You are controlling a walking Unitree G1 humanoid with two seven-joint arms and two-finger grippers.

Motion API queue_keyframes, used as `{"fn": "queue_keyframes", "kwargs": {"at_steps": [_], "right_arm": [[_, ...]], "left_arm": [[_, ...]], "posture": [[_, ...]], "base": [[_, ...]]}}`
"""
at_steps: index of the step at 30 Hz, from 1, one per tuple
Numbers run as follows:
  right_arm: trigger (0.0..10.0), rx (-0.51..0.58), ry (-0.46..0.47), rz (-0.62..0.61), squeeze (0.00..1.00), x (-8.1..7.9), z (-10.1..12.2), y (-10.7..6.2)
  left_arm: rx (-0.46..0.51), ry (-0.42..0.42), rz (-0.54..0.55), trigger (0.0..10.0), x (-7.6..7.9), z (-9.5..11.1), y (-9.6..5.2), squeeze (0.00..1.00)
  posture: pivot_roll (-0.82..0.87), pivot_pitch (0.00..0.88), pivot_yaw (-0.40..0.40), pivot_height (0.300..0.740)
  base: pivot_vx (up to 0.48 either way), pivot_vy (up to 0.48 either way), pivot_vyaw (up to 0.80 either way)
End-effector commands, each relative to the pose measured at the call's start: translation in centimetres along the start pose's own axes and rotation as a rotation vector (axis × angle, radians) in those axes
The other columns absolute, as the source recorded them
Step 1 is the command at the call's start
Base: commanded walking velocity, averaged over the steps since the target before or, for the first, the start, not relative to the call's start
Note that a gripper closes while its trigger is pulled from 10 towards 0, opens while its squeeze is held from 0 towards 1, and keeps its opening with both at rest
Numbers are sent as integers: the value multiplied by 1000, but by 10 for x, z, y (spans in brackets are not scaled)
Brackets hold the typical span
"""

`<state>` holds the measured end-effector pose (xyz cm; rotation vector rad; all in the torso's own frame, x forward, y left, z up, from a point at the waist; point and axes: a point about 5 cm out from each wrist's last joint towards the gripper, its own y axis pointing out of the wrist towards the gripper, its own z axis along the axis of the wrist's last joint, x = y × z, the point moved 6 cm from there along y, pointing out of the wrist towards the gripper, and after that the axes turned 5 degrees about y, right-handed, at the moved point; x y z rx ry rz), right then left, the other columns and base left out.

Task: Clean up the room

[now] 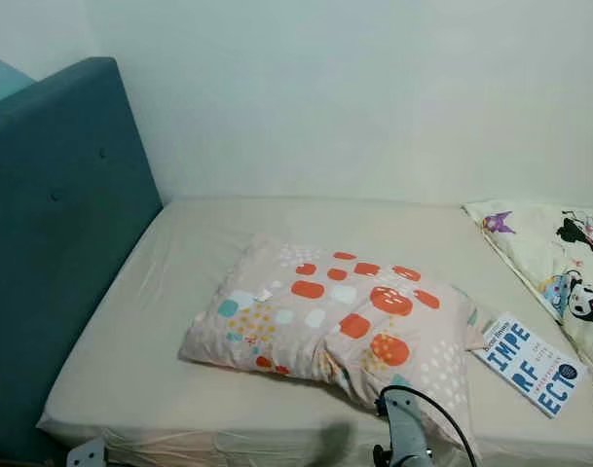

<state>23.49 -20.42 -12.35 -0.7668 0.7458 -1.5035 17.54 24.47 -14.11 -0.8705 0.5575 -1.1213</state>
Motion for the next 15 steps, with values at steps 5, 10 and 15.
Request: {"fn": "queue_keyframes", "kwargs": {"at_steps": [5, 10, 15], "right_arm": [[10000, -2, -15, -2, 0, -2, 2, 0], [10000, 0, -19, -3, 0, -2, 3, 1], [10000, 2, -21, -3, 0, -2, 4, 1]], "left_arm": [[-24, 11, 9, 10000, -9, -5, -2, 0], [-23, 12, 9, 10000, -11, -5, -2, 0], [-22, 11, 8, 10000, -11, -5, -2, 0]], "posture": [[11, 0, -46, 740], [12, 0, -45, 740], [12, 0, -47, 740]], "base": [[0, 0, 0], [0, 0, 0], [0, 0, 0]]}}
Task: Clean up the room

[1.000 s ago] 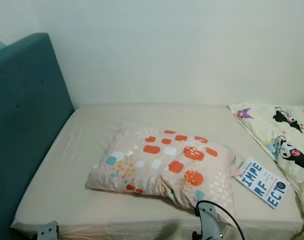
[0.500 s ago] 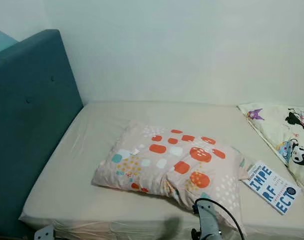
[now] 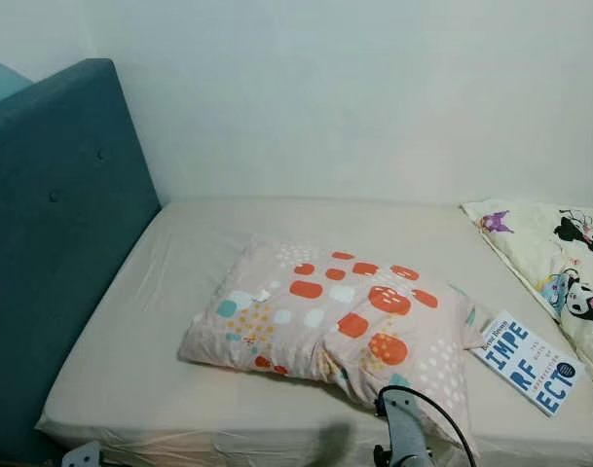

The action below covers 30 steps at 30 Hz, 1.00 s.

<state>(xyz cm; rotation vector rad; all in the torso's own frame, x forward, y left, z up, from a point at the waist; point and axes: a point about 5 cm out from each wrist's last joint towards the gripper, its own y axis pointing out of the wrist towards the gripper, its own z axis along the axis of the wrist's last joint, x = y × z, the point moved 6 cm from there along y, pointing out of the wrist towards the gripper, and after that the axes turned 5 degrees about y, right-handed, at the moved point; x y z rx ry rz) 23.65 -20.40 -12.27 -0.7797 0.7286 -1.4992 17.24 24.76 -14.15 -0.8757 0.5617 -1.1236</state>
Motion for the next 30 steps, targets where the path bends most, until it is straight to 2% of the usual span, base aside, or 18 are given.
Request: {"fn": "queue_keyframes", "kwargs": {"at_steps": [1, 10, 17, 30], "right_arm": [[10000, -1, -4, 2, 0, -2, 2, 0], [10000, 0, -7, 2, 0, -2, 3, 1], [10000, -2, -13, 4, 0, -2, 2, 1], [10000, -7, -19, 4, 0, -2, 0, 0]], "left_arm": [[-15, 9, 10, 10000, -7, -3, -1, 0], [-11, 8, 2, 10000, -2, -3, -1, 0], [-3, 12, -13, 10000, 8, -4, 0, 0], [11, 18, -22, 10000, 8, -5, -1, 0]], "posture": [[12, 0, -47, 740], [12, 0, -48, 740], [12, 0, -46, 740], [12, 0, -44, 740]], "base": [[0, 0, 0], [0, 0, 0], [0, 0, 0], [0, 0, 0]]}}
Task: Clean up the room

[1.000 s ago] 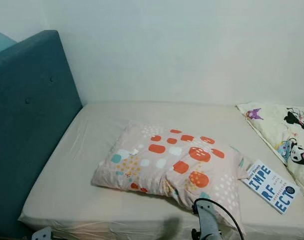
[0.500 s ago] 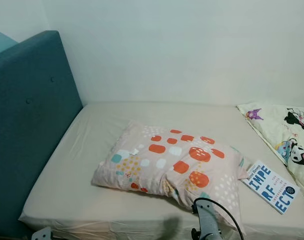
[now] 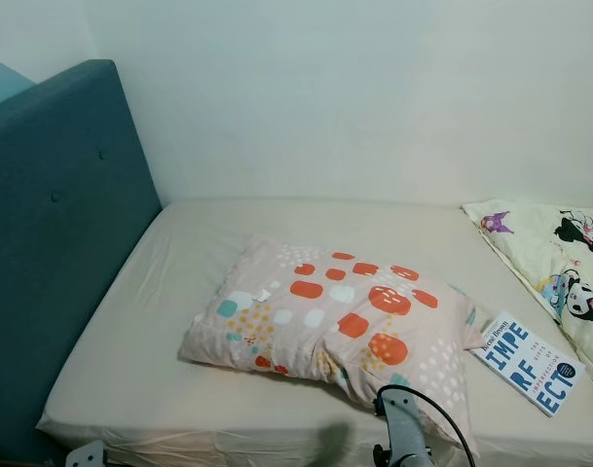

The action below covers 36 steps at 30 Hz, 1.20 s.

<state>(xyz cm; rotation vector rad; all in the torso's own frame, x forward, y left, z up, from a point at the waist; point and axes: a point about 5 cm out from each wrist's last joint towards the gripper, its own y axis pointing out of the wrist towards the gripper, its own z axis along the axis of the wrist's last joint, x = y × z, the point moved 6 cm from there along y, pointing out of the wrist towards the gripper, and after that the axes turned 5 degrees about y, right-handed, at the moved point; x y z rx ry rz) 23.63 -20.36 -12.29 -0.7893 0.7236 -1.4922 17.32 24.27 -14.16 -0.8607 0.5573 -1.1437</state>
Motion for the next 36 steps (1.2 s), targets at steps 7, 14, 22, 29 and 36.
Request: {"fn": "queue_keyframes", "kwargs": {"at_steps": [7, 14, 22, 29, 36], "right_arm": [[10000, -4, -15, 4, 0, -2, 0, 0], [10000, -8, -26, 6, 0, -3, -1, 0], [10000, -5, -27, 3, 0, -2, -1, 0], [10000, -9, -33, 4, 0, -2, -2, 0], [10000, -6, -27, 4, 0, -2, -2, 0]], "left_arm": [[2, 5, -13, 10000, 3, -4, -1, 0], [6, 6, -17, 10000, 4, -2, -1, 0], [10, 6, -24, 10000, 15, 8, 3, 0], [12, 6, -25, 10000, 18, 12, 5, 0], [11, 6, -32, 10000, 21, 13, 5, 0]], "posture": [[11, 0, -45, 740], [11, 2, -44, 740], [12, 4, -48, 740], [16, 0, -52, 740], [15, 0, -51, 740]], "base": [[0, 0, 0], [0, 0, 0], [0, 0, 0], [0, 0, 0], [0, 0, 0]]}}
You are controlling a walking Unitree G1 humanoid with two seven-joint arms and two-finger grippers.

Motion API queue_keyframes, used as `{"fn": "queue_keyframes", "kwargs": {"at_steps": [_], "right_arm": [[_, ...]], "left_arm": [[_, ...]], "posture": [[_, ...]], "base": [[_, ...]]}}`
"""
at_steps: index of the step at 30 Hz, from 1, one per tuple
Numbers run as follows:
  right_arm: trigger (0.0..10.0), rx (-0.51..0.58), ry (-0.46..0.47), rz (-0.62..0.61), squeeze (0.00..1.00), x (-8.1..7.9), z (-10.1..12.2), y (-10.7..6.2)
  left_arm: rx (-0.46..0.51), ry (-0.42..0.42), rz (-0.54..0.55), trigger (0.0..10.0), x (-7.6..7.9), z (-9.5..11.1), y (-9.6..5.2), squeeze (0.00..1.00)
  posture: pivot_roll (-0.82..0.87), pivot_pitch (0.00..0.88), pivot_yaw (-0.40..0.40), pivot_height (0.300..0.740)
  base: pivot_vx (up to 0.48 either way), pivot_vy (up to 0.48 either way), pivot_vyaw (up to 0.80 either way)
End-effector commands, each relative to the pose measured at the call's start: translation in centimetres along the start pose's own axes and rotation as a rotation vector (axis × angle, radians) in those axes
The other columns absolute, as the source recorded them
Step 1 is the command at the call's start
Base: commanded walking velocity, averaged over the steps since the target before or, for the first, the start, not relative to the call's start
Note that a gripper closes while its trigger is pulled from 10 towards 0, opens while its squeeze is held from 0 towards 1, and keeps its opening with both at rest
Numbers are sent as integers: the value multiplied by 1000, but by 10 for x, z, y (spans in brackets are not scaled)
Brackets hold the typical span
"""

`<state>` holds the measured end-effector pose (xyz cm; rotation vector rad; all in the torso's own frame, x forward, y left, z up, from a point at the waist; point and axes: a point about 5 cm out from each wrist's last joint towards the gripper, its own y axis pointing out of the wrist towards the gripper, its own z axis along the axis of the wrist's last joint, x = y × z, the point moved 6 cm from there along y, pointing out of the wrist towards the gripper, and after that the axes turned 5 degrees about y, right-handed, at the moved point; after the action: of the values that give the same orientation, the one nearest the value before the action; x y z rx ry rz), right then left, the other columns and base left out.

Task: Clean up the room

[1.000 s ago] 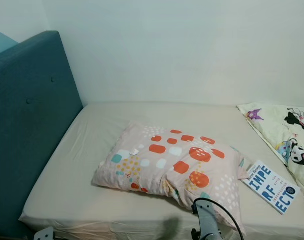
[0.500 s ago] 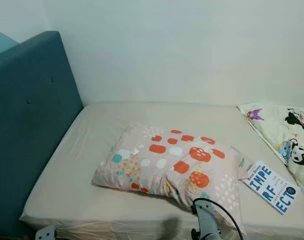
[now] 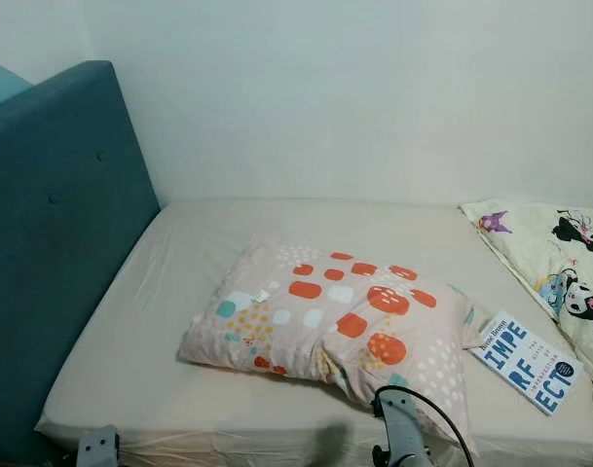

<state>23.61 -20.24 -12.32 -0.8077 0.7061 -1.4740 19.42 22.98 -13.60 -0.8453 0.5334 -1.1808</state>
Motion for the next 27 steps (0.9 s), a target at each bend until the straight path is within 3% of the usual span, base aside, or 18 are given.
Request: {"fn": "queue_keyframes", "kwargs": {"at_steps": [1, 12, 17, 22, 27], "right_arm": [[10000, -4, 1, 0, 0, 0, -2, 0], [10000, 80, 74, 8, 0, -1, 25, 1], [10000, 146, 115, 32, 0, -5, 47, 1], [10000, 289, 211, 153, 0, -24, 101, -3], [10000, 366, 211, 266, 0, -45, 131, -10]], "left_arm": [[-17, 0, 0, 10000, 2, -3, 0, 0], [-1, -23, 20, 10000, -9, 2, 0, 0], [23, -40, 22, 10000, -11, 8, 0, 0], [168, -50, 12, 10000, -6, 54, 4, 0], [246, -39, -1, 10000, -3, 81, 4, 0]], "posture": [[15, 0, -51, 740], [9, 2, -46, 740], [7, 3, -46, 740], [8, 5, -51, 740], [9, 5, -52, 740]], "base": [[0, 0, 0], [0, 0, 0], [0, 0, 0], [0, 0, 0], [0, 0, 0]]}}
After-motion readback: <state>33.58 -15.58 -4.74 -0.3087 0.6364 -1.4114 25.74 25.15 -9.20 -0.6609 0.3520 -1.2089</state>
